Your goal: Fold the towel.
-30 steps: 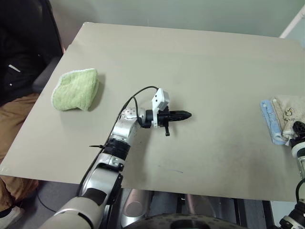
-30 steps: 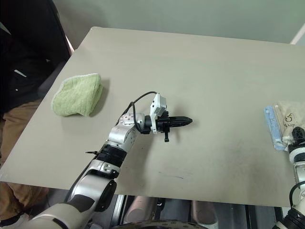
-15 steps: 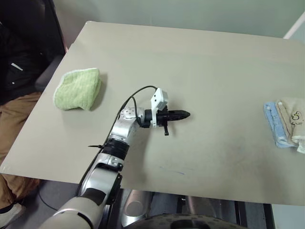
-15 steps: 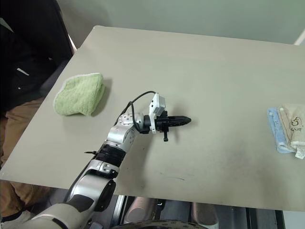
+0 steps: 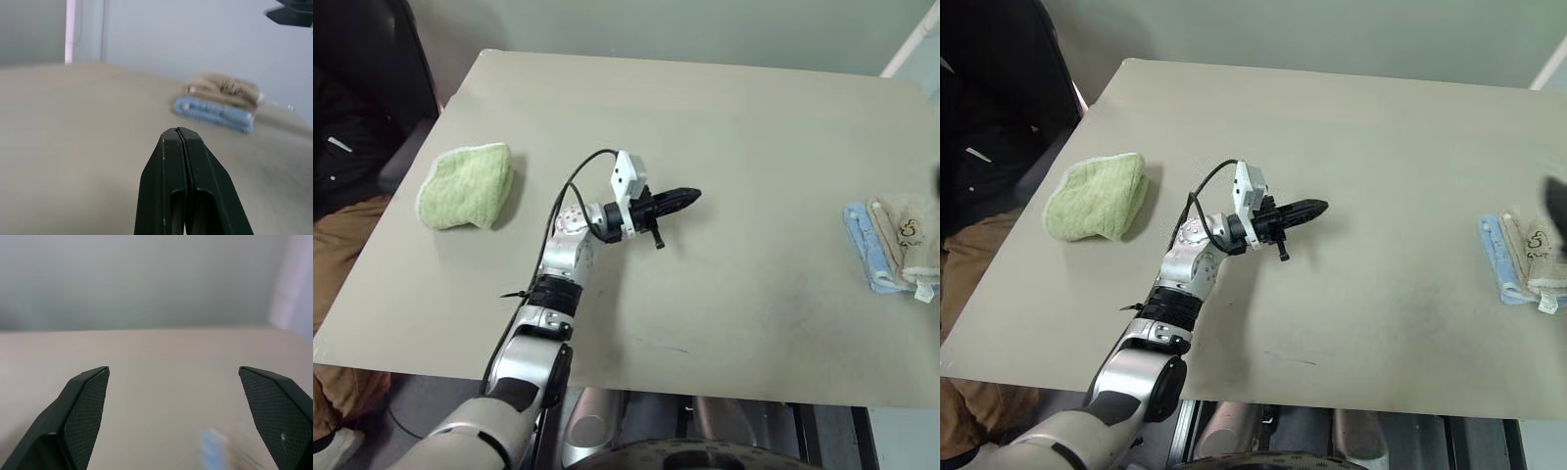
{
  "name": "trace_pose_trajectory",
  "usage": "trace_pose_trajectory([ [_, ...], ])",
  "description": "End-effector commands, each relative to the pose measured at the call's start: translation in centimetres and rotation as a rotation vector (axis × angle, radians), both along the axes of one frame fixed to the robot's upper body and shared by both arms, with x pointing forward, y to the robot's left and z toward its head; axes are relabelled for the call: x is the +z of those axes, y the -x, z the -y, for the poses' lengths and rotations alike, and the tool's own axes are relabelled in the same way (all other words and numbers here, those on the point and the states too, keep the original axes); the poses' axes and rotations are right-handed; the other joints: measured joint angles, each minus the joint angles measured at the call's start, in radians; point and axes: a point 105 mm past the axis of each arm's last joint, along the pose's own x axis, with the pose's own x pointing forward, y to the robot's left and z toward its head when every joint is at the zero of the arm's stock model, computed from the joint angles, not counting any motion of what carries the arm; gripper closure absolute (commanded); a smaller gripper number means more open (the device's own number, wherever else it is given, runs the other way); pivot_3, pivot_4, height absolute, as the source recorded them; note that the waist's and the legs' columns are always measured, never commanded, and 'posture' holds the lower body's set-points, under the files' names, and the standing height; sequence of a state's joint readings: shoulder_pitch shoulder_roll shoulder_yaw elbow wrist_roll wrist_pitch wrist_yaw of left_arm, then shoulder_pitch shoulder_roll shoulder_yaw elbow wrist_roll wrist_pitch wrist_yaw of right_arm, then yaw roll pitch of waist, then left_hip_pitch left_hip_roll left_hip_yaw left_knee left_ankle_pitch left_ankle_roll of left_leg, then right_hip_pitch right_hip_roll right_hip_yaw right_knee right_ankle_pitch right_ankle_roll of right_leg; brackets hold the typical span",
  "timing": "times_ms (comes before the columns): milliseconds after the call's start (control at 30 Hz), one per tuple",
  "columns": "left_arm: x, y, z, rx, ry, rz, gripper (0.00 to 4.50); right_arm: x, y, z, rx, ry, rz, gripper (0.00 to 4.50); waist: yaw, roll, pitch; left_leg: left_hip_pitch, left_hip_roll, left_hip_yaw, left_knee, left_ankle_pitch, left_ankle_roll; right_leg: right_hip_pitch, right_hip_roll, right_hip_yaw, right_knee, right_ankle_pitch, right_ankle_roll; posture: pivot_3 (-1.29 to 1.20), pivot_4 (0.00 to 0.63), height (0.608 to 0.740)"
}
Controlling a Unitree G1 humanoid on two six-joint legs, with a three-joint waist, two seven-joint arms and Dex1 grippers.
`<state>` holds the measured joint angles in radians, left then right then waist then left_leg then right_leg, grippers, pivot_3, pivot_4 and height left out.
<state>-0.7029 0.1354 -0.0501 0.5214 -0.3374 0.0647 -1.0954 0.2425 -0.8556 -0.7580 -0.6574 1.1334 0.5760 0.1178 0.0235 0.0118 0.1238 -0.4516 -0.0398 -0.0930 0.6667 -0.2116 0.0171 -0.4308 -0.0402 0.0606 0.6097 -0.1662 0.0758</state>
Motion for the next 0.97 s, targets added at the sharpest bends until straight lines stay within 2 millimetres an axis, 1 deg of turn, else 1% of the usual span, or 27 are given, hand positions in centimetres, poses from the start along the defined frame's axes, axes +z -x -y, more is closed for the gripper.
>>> trace_pose_trajectory([
  [33,0.3,1.2,-1.2,-0.044,-0.031,0.042,4.5,-0.4,-0.6,-4.2,0.216,0.131,0.01,0.03,0.001,0.0,0.0,-0.001,0.0,0.0,0.001,0.003,0.006,0.0,0.0,0.0,0.0,0.0,0.001,0.0,0.15,0.74],
  [100,0.2,2.1,-2.0,-0.074,-0.044,0.034,4.5,-1.0,-1.1,-6.3,0.325,0.173,0.009,0.03,0.001,0.001,0.0,-0.003,0.0,0.001,0.001,0.004,0.009,-0.002,-0.001,0.0,0.0,0.004,0.007,0.0,0.15,0.74],
  [167,0.2,2.9,-2.9,-0.101,-0.058,0.017,4.5,-1.6,-1.4,-7.5,0.401,0.183,0.008,0.03,0.004,0.001,0.0,-0.003,0.0,0.001,0.001,0.003,0.011,-0.003,-0.001,0.0,0.0,0.004,0.007,0.0,0.15,0.74],
  [233,0.2,3.7,-3.6,-0.118,-0.07,-0.001,4.5,-2.4,-1.8,-8.2,0.447,0.206,-0.012,0.03,0.009,0.001,0.0,-0.003,0.0,0.0,0.001,0.003,0.011,-0.003,0.0,0.0,0.0,0.006,0.001,0.0,0.15,0.74],
  [333,0.7,4.7,-5.2,-0.128,-0.061,-0.029,4.5,-3.6,-2.6,-9.2,0.488,0.231,-0.032,0.03,0.01,0.0,0.0,-0.003,0.0,0.0,0.001,0.002,0.009,-0.003,0.0,0.0,0.0,0.006,-0.001,0.0,0.15,0.74],
  [433,0.6,4.6,-6.4,-0.081,-0.087,-0.047,4.5,-4.4,-3.3,-9.9,0.511,0.235,-0.034,0.03,0.008,0.001,0.0,-0.002,0.0,0.001,0.001,0.003,0.007,-0.003,-0.001,-0.001,0.0,0.006,-0.002,0.0,0.15,0.74],
  [533,1.0,4.8,-6.6,-0.063,-0.088,-0.041,3.86,-5.2,-3.9,-10.4,0.542,0.249,-0.034,0.0,0.009,0.001,0.0,-0.001,0.001,0.0,0.001,0.003,0.008,-0.003,-0.001,-0.001,0.001,0.007,-0.004,0.0,0.15,0.74],
  [633,1.6,4.9,-7.1,-0.06,-0.071,-0.038,2.84,-5.5,-4.3,-11.0,0.579,0.246,-0.028,0.0,0.007,0.001,0.0,-0.001,0.0,0.0,0.001,0.004,0.009,-0.003,-0.001,-0.001,0.0,0.008,-0.01,0.0,0.15,0.74],
  [667,1.6,4.9,-7.2,-0.057,-0.076,-0.037,2.42,-5.7,-4.5,-11.0,0.583,0.25,-0.03,0.0,0.005,0.001,0.0,-0.001,0.0,0.0,0.001,0.005,0.008,-0.003,-0.001,-0.001,0.0,0.007,-0.014,0.0,0.15,0.74],
  [700,1.6,5.0,-7.3,-0.056,-0.08,-0.036,2.12,-5.8,-4.6,-11.0,0.584,0.254,-0.029,0.0,0.004,0.001,0.0,0.0,0.0,0.0,0.001,0.006,0.008,-0.003,-0.001,-0.001,0.001,0.008,-0.014,0.0,0.15,0.74],
  [867,2.0,5.8,-8.0,-0.053,-0.099,-0.055,0.21,-6.0,-4.8,-11.4,0.605,0.255,-0.028,0.0,0.0,0.001,0.0,0.001,0.001,0.0,0.0,0.005,0.005,-0.002,-0.001,-0.001,0.001,0.009,-0.015,0.0,0.15,0.74],
  [900,2.0,5.9,-8.1,-0.048,-0.104,-0.057,0.05,-6.2,-4.9,-11.4,0.609,0.261,-0.031,0.0,0.0,0.001,0.0,0.001,0.001,0.0,0.0,0.005,0.005,-0.002,-0.001,-0.001,0.001,0.009,-0.015,0.0,0.15,0.74],
  [967,1.9,5.9,-8.3,-0.034,-0.123,-0.053,0.05,-6.6,-5.0,-11.4,0.613,0.272,-0.035,0.0,0.0,0.001,0.0,0.0,0.0,0.0,0.0,0.005,0.004,-0.002,-0.001,-0.001,0.001,0.008,-0.015,0.0,0.15,0.74],
])
